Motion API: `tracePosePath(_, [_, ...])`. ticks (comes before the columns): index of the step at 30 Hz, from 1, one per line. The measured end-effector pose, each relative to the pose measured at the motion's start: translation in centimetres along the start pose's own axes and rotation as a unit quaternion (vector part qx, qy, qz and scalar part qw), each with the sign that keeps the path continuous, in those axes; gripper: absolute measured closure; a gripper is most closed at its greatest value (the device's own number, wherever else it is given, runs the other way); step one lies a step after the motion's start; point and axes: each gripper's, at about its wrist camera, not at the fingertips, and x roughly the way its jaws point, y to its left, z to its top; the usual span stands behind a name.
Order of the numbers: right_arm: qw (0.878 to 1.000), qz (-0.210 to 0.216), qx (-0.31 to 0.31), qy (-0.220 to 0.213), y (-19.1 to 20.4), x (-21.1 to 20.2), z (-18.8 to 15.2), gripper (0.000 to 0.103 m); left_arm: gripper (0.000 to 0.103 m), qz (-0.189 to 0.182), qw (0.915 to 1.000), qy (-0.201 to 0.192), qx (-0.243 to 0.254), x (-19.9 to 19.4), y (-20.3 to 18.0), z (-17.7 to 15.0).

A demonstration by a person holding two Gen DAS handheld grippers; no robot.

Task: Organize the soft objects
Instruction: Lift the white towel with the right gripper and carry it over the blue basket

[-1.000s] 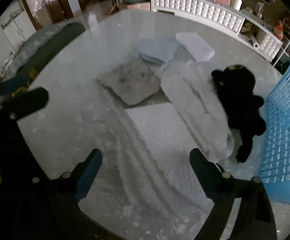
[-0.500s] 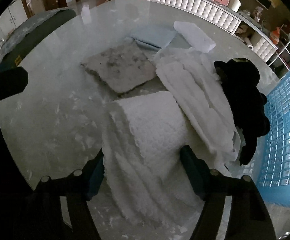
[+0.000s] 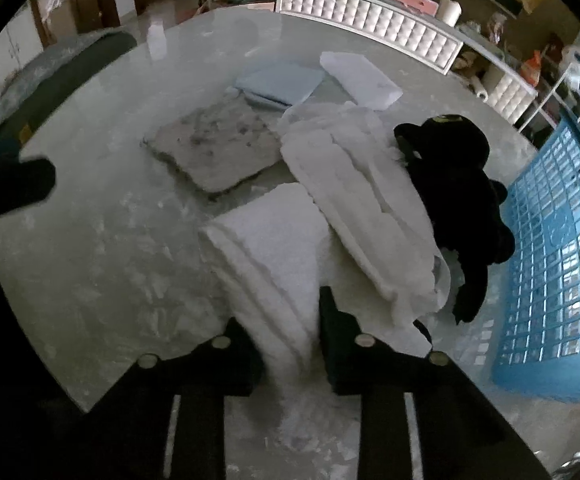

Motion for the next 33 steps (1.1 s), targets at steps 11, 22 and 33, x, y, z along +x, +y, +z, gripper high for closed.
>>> tracePosePath(11, [0.993,0.097,0.066,-0.02,-3.4,-4.7,0.7,0.083,0.0,0.003,0.999,0.011,0.044,-0.3,-2.0,0.7])
tracePosePath(22, [0.984,0.125,0.106,-0.064,-6.5,-8.8,1.6,0.083,0.0,-0.023,0.9851,0.033,0.167,2.3,-4.7,3.7])
tracePosePath(33, [0.983,0.112,0.127,-0.075,-9.7,-10.1,2.5,0.083,0.0,-0.052,0.9637,0.055,0.256,6.6,-8.1,4.6])
